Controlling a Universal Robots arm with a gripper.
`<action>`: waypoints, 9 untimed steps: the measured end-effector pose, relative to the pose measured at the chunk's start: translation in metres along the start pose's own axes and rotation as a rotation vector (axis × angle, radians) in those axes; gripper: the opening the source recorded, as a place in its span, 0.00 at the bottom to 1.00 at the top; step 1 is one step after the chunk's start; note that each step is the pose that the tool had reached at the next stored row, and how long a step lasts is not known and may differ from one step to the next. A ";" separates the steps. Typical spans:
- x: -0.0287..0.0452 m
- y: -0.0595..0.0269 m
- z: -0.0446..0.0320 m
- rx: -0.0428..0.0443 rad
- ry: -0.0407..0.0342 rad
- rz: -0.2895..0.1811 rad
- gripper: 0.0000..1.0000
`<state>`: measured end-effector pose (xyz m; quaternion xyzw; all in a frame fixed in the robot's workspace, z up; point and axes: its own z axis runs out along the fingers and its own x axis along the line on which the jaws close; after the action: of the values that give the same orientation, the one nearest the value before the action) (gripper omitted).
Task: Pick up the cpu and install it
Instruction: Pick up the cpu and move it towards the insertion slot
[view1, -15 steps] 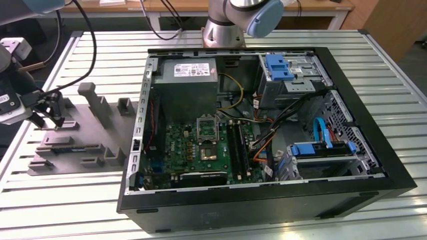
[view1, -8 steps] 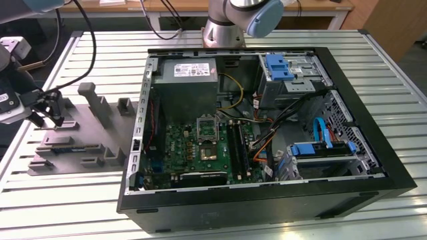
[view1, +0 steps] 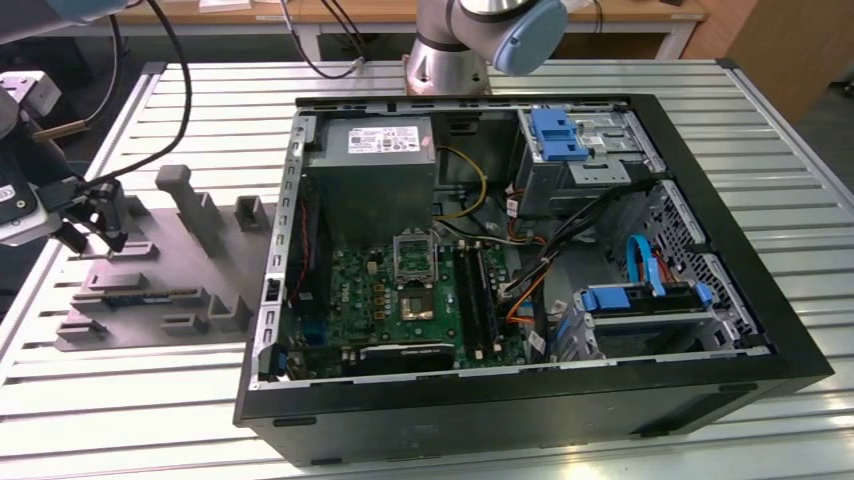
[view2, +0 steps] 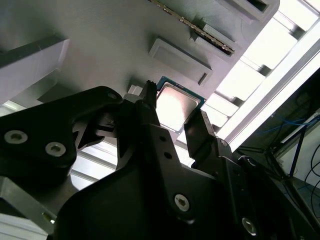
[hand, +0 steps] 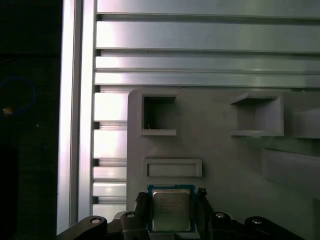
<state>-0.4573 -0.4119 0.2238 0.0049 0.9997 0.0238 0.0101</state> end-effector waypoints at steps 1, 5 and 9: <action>0.0000 0.0000 -0.0002 0.0000 0.0001 0.000 0.47; 0.0000 0.0000 -0.0006 0.0000 0.0001 0.000 0.47; 0.0000 0.0000 -0.0012 0.0001 0.0001 0.000 0.47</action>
<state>-0.4573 -0.4119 0.2249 0.0048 0.9997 0.0238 0.0101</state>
